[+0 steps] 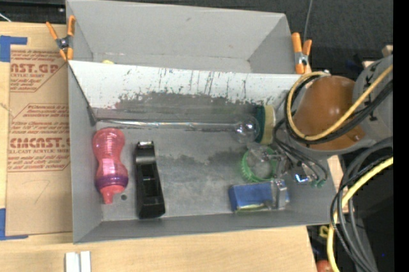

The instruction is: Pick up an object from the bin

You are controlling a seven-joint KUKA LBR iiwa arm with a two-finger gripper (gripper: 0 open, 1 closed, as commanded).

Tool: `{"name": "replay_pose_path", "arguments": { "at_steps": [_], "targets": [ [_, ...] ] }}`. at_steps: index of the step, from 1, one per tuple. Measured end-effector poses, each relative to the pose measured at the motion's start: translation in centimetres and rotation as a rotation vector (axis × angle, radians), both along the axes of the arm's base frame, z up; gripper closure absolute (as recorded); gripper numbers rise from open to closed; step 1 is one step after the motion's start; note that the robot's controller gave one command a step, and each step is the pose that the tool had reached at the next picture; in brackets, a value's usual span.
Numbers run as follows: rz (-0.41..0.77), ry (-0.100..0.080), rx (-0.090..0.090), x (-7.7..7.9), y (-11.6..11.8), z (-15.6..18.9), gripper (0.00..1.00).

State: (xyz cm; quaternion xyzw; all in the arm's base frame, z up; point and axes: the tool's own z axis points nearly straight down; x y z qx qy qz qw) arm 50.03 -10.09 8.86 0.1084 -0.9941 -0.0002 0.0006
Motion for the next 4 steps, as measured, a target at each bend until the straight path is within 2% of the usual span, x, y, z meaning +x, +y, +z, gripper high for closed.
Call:
{"name": "replay_pose_path", "arguments": {
  "at_steps": [1,2,3,4],
  "targets": [
    [-0.032,-0.011,0.000,-1.3,0.0,-1.7,0.00],
    [-0.013,-0.009,0.001,-1.7,-1.7,-1.5,1.00],
    [-0.013,-0.009,0.001,-1.6,-1.7,-1.5,1.00],
    [-0.001,-0.018,0.000,-0.3,-0.5,10.0,1.00]
  ]
}}
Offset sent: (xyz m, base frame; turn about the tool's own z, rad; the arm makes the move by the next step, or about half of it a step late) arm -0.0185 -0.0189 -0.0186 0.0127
